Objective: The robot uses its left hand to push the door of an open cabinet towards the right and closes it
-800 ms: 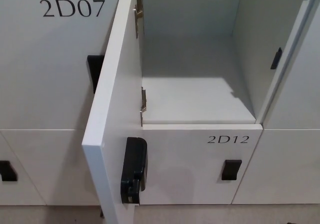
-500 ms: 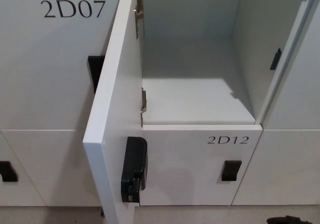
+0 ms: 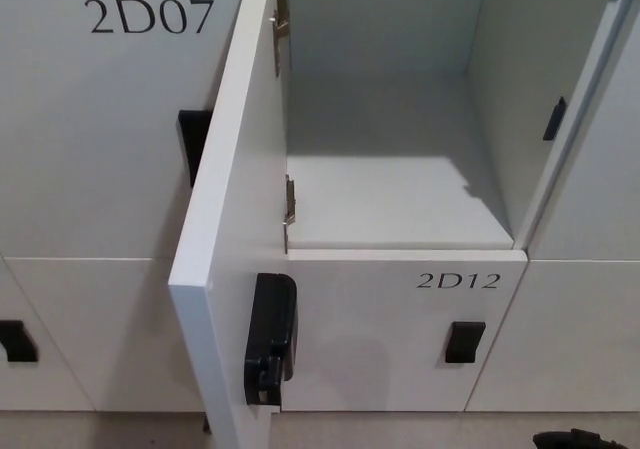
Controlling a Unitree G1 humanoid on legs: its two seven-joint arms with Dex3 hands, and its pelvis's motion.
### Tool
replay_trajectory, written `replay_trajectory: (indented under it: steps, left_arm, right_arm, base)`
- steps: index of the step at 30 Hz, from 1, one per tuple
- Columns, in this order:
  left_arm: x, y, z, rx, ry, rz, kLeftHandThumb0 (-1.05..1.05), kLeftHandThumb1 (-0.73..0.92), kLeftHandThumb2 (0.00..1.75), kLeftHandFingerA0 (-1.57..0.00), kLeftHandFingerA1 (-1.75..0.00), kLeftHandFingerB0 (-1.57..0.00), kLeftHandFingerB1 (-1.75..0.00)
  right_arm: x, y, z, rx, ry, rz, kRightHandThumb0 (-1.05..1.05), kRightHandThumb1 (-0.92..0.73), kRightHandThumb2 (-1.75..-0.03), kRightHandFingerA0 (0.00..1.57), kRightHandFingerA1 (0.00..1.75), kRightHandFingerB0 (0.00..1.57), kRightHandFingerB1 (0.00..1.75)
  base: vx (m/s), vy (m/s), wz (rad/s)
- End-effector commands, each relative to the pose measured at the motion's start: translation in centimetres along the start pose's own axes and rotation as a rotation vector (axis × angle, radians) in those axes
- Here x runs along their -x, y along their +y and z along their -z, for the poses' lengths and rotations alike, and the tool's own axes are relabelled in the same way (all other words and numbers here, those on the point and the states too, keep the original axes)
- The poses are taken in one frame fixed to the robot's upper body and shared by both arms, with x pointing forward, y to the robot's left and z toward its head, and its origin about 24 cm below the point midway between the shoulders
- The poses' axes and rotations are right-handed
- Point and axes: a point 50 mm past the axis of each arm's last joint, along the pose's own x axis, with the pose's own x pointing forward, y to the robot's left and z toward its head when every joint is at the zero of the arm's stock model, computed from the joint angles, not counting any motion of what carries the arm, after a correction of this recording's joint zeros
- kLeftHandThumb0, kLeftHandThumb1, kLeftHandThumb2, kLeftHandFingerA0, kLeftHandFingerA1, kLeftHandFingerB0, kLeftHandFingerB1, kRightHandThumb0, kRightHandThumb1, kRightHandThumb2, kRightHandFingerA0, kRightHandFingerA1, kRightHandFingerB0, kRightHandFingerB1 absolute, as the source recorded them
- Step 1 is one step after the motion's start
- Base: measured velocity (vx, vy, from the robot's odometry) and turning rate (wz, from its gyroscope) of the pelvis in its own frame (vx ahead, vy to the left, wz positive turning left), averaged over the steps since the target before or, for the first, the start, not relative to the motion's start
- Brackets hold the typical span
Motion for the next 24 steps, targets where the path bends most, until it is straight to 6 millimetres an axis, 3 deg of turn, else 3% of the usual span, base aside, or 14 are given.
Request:
replay_trajectory:
  steps: [1, 4, 7, 8, 9, 11, 15, 21, 22, 24]
  left_arm:
    - [-1.9, 7.0, -5.9, -0.137, -0.048, -0.133, -0.69, 0.92, 0.69, -0.22, -0.3, -0.17, -0.27]
    - [-2.3, 8.1, -7.7, -0.158, -0.067, -0.157, -0.7, 0.92, 0.69, -0.24, -0.3, -0.18, -0.27]
    - [-2.3, 8.1, -7.7, -0.16, -0.063, -0.157, -0.7, 0.92, 0.69, -0.24, -0.3, -0.18, -0.27]
    - [-3.2, 8.3, -11.7, -0.213, -0.132, -0.159, -0.73, 0.92, 0.68, -0.32, -0.32, -0.22, -0.29]
    - [-3.7, 7.9, -14.4, -0.254, -0.179, -0.149, -0.73, 0.92, 0.68, -0.29, -0.31, -0.22, -0.28]
    - [-4.0, 7.2, -16.0, -0.281, -0.204, -0.13, -0.73, 0.92, 0.68, -0.29, -0.31, -0.22, -0.28]
    - [-4.8, 3.5, -19.3, -0.371, -0.284, -0.055, -0.72, 0.92, 0.68, -0.32, -0.31, -0.21, -0.28]
    - [-4.8, -3.7, -24.0, -0.466, -0.398, 0.097, -0.76, 0.92, 0.71, -0.29, -0.31, -0.17, -0.27]
    - [-4.3, -6.2, -25.7, -0.497, -0.454, 0.141, -0.79, 0.78, 1.03, -0.23, -0.43, -0.14, -0.39]
    - [-3.2, -9.9, -28.2, -0.529, -0.548, 0.195, -0.8, 0.77, 1.04, -0.26, -0.44, -0.17, -0.4]
  right_arm:
    - [-0.1, -0.6, -0.3, 0.016, -0.023, 0.021, -0.56, -0.91, -0.67, 0.28, 0.35, 0.22, 0.3]
    - [-0.1, -0.5, -0.3, 0.023, -0.02, 0.022, -0.56, -0.9, -0.67, 0.28, 0.35, 0.23, 0.31]
    - [-0.1, -0.5, -0.3, 0.023, -0.02, 0.022, -0.56, -0.9, -0.67, 0.28, 0.35, 0.23, 0.31]
    - [-0.1, -0.4, -0.4, 0.021, -0.021, 0.017, -0.57, -0.91, -0.67, 0.27, 0.34, 0.22, 0.3]
    - [-0.1, -0.3, -0.4, 0.017, -0.023, 0.015, -0.55, -0.91, -0.67, 0.27, 0.34, 0.22, 0.3]
    - [-0.1, -0.2, -0.3, 0.012, -0.025, 0.014, -0.55, -0.91, -0.67, 0.27, 0.34, 0.22, 0.3]
    - [0.0, -0.2, -0.2, -0.002, -0.023, 0.016, -0.56, -0.9, -0.66, 0.28, 0.35, 0.22, 0.3]
    - [-0.1, -0.3, -0.4, 0.002, -0.031, 0.027, -0.56, -0.9, -0.67, 0.27, 0.34, 0.22, 0.3]
    - [-0.1, -0.3, -0.5, -0.001, -0.029, 0.029, -0.56, -0.91, -0.67, 0.26, 0.34, 0.21, 0.3]
    - [-0.2, -0.3, -0.5, -0.006, -0.026, 0.027, -0.57, -0.9, -0.67, 0.27, 0.34, 0.21, 0.3]
  base:
    - [0.0, 0.0, 0.0]
    - [0.0, 0.0, 0.0]
    - [0.0, 0.0, 0.0]
    - [0.0, 0.0, 0.0]
    - [0.0, 0.0, 0.0]
    - [0.0, 0.0, 0.0]
    - [0.0, 0.0, 0.0]
    - [0.0, 0.0, 0.0]
    - [0.0, 0.0, 0.0]
    - [0.0, 0.0, 0.0]
